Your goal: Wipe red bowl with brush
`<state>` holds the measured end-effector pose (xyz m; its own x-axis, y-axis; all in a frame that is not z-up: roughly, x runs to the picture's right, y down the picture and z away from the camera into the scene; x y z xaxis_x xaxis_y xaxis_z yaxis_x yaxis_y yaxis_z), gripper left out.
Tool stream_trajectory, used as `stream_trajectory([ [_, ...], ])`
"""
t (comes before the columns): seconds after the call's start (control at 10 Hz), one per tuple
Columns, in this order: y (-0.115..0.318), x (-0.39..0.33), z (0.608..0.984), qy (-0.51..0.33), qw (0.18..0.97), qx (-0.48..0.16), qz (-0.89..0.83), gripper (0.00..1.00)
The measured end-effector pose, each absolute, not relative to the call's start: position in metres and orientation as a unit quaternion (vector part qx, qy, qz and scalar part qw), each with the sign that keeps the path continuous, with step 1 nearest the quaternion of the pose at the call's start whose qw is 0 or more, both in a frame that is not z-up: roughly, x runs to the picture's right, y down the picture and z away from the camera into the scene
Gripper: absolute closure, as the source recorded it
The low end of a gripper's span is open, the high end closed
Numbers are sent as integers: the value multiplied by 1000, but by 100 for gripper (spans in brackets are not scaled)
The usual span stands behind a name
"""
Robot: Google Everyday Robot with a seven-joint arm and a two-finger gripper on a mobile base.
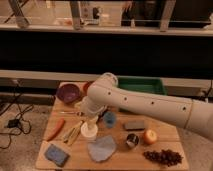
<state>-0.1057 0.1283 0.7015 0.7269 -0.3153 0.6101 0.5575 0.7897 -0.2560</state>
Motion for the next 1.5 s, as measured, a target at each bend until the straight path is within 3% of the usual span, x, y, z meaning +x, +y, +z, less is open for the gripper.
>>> stream_trajectory([
  [0.7, 104, -104, 707, -265, 916, -177, -243, 20],
  [1.5, 93, -88, 765, -255, 921, -165, -245, 20],
])
